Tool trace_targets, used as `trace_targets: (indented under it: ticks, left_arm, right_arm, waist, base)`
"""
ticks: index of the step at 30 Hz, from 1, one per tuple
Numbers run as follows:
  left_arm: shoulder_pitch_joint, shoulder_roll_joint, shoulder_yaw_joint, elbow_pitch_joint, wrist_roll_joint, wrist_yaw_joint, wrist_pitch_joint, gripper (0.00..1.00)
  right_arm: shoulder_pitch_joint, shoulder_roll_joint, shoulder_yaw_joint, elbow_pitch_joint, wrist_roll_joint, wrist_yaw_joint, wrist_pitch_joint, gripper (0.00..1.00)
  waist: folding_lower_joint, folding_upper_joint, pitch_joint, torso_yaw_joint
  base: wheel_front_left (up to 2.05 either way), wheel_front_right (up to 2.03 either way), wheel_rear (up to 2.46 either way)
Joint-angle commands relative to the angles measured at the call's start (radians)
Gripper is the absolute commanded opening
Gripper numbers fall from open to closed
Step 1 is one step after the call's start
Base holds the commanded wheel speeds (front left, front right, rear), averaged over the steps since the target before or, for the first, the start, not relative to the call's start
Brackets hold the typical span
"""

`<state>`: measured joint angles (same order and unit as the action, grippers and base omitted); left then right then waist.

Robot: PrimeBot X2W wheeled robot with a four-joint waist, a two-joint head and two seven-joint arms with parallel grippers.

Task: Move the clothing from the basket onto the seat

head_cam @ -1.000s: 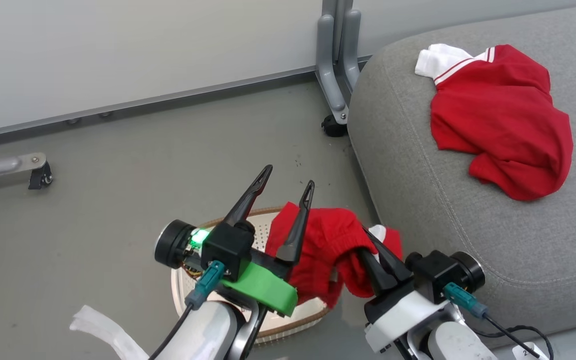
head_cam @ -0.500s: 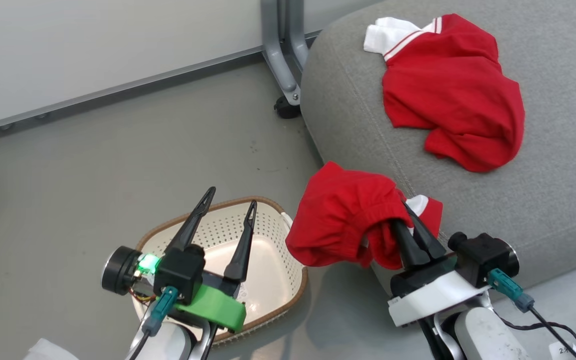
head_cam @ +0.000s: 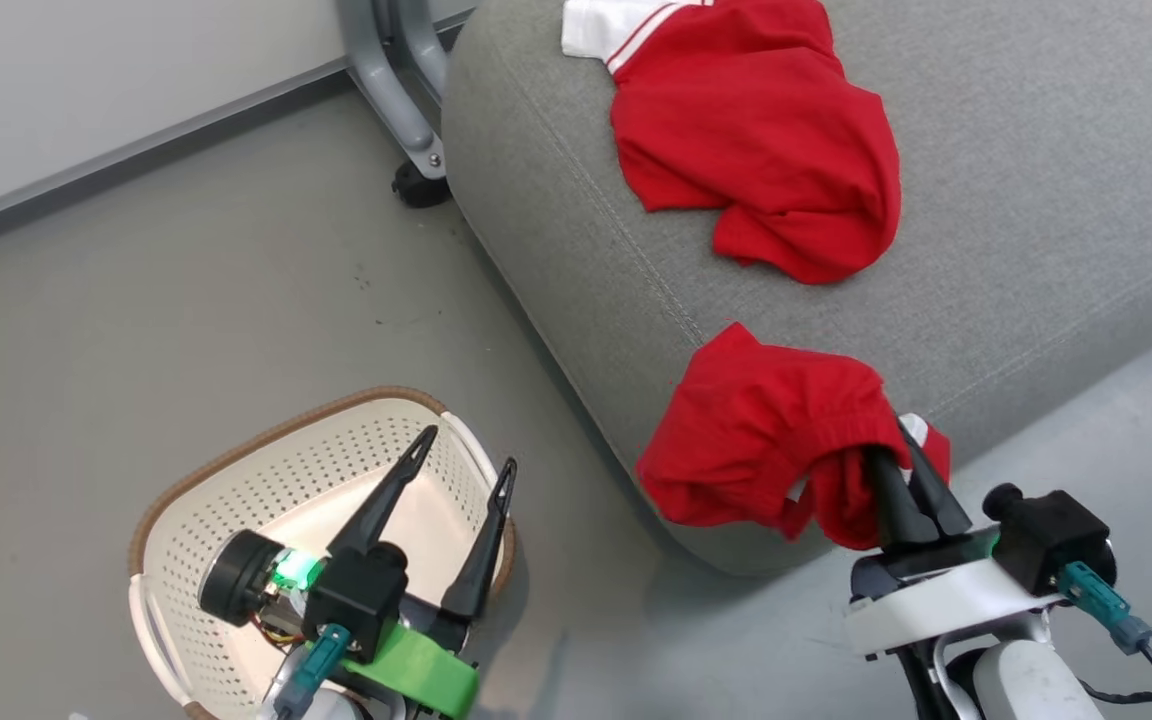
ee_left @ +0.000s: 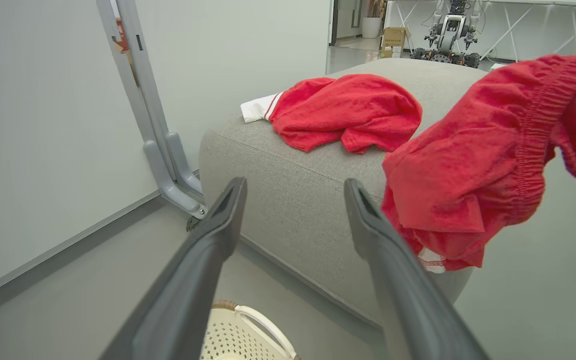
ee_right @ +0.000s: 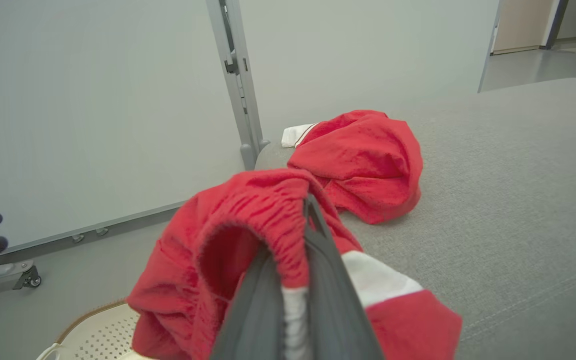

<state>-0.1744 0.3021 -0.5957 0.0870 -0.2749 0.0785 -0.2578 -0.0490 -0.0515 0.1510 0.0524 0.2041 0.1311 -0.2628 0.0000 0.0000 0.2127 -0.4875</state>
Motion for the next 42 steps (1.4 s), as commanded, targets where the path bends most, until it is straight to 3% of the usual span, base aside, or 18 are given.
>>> trace_targets:
  ticks: [1,9,14,19,23,26,29,32,36,42]
  left_arm:
    - [-0.022,0.010,-0.006,0.009,0.013,-0.012,-0.004,1.00]
    - [-0.086,0.012,-0.047,0.039,0.028,-0.059,0.025,1.00]
    - [-0.108,0.019,-0.060,0.033,0.033,-0.068,0.042,1.00]
    - [-0.131,0.027,-0.062,0.008,0.046,-0.059,0.061,1.00]
    - [-0.174,0.025,-0.079,-0.017,0.067,-0.076,0.086,1.00]
    - [-0.219,0.041,-0.089,-0.042,0.081,-0.095,0.114,1.00]
    - [-0.256,0.058,-0.084,-0.072,0.094,-0.100,0.139,1.00]
    - [-0.274,0.079,-0.068,-0.103,0.102,-0.090,0.160,1.00]
    - [-0.286,0.094,-0.060,-0.139,0.108,-0.080,0.182,1.00]
    - [-0.293,0.098,-0.068,-0.160,0.115,-0.074,0.194,1.00]
  right_arm:
    - [0.013,0.001,-0.014,-0.011,0.010,-0.001,-0.003,0.00]
    - [0.039,0.001,-0.068,-0.052,0.062,-0.001,-0.003,0.00]
    - [-0.036,0.000,-0.099,-0.071,0.144,-0.001,-0.003,0.00]
    - [-0.214,0.000,-0.158,-0.095,0.214,-0.001,-0.003,0.00]
    - [-0.421,0.000,-0.307,-0.114,0.237,-0.001,-0.003,0.00]
    - [-0.604,0.001,-0.415,-0.130,0.195,0.000,-0.003,0.00]
    - [-0.757,-0.048,-0.485,-0.132,0.141,0.000,-0.003,0.00]
    - [-0.866,-0.089,-0.525,-0.094,0.110,0.000,-0.003,0.00]
    - [-0.897,-0.131,-0.554,0.009,0.058,-0.001,-0.002,0.00]
    - [-0.824,-0.104,-0.636,0.218,0.014,-0.001,-0.002,0.00]
  waist:
    - [0.0000,0.0000,0.049,-0.041]
    - [0.0000,0.0000,0.107,-0.053]
    - [0.0000,0.0000,0.156,-0.052]
    - [0.0000,0.0000,0.233,-0.039]
    - [0.0000,0.0000,0.314,0.027]
    - [0.0000,0.0000,0.385,0.086]
    - [0.0000,0.0000,0.441,0.129]
    - [0.0000,0.0000,0.488,0.160]
    - [0.0000,0.0000,0.536,0.183]
    - [0.0000,0.0000,0.565,0.197]
  base:
    - [0.00,0.00,0.00]
    - [0.00,0.00,0.00]
    - [0.00,0.00,0.00]
    - [0.00,0.00,0.00]
    - [0.00,0.00,0.00]
    - [0.00,0.00,0.00]
    - [0.00,0.00,0.00]
    - [0.00,0.00,0.00]
    - [0.00,0.00,0.00]
    - [0.00,0.00,0.00]
